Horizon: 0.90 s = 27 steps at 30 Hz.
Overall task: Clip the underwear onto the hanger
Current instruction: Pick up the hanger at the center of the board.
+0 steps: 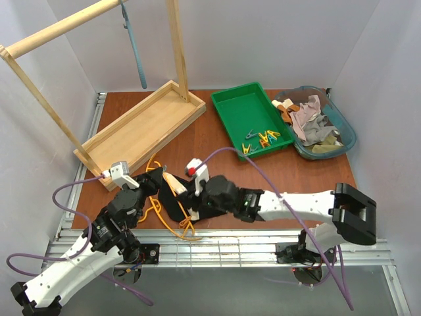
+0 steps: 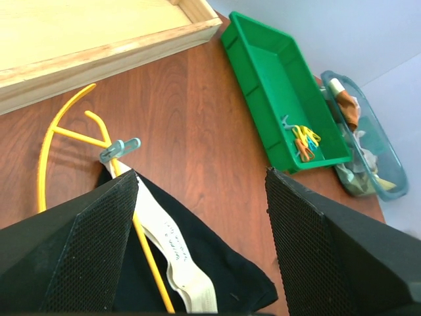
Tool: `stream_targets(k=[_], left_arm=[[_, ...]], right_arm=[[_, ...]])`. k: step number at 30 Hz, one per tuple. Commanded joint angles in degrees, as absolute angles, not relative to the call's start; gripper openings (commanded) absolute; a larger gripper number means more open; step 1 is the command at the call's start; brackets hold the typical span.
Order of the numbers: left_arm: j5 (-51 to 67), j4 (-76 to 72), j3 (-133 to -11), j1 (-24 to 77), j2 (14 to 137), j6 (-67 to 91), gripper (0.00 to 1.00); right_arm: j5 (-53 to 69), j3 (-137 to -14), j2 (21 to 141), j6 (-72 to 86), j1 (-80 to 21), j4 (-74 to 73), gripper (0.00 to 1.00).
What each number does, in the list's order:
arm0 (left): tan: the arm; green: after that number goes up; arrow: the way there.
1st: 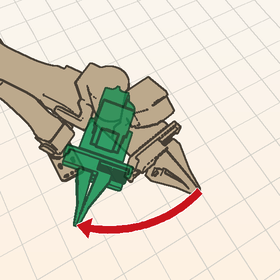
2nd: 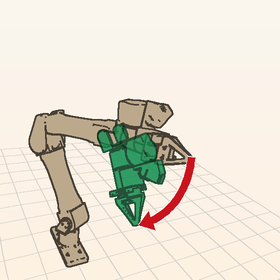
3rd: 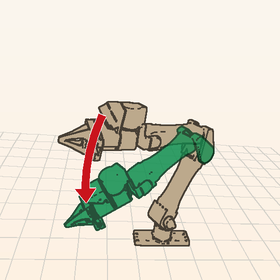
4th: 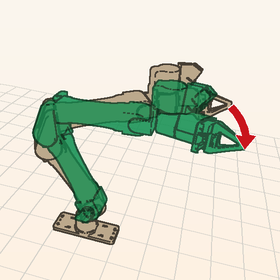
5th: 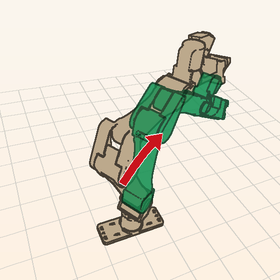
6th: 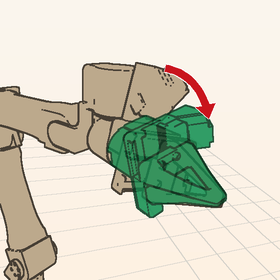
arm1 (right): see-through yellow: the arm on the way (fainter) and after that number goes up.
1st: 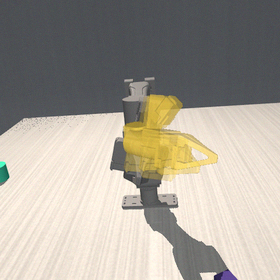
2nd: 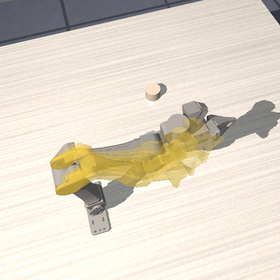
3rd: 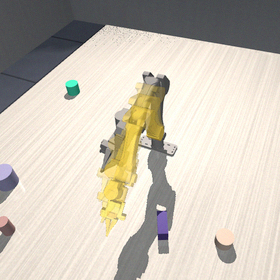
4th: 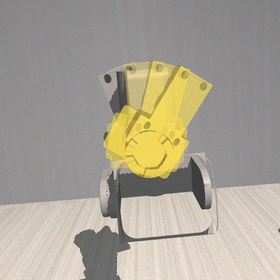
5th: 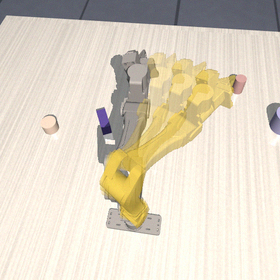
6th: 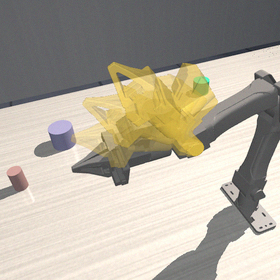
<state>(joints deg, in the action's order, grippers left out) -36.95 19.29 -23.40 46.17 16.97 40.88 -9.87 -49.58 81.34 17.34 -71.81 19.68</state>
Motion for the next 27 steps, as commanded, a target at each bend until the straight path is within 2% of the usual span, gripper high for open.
stream_targets(k=[1,7,15,16,27], left_arm=[[-40.7,21.2,-23.6,45.8,17.3,40.7,0.71],[-41.7,23.1,-24.1,45.8,16.4,43.1,0.72],[-42.2,24.2,-23.6,45.8,13.4,43.6,0.73],[-42.2,24.2,-23.6,45.8,13.6,43.5,0.73],[-41.3,24.4,-23.9,45.8,13.6,43.7,0.74]], right_arm=[[-19.1,-48.4,83.6,14.0,-77.8,15.0,0.59],[-16.2,-52.2,92.8,10.6,-85.6,14.4,0.7],[-12.0,-58.6,103.4,11.8,-86.0,13.6,0.73],[-12.0,-59.2,104.1,11.0,-86.1,13.4,0.8],[-17.5,-69.1,112.0,9.2,-86.2,5.1,0.77]])
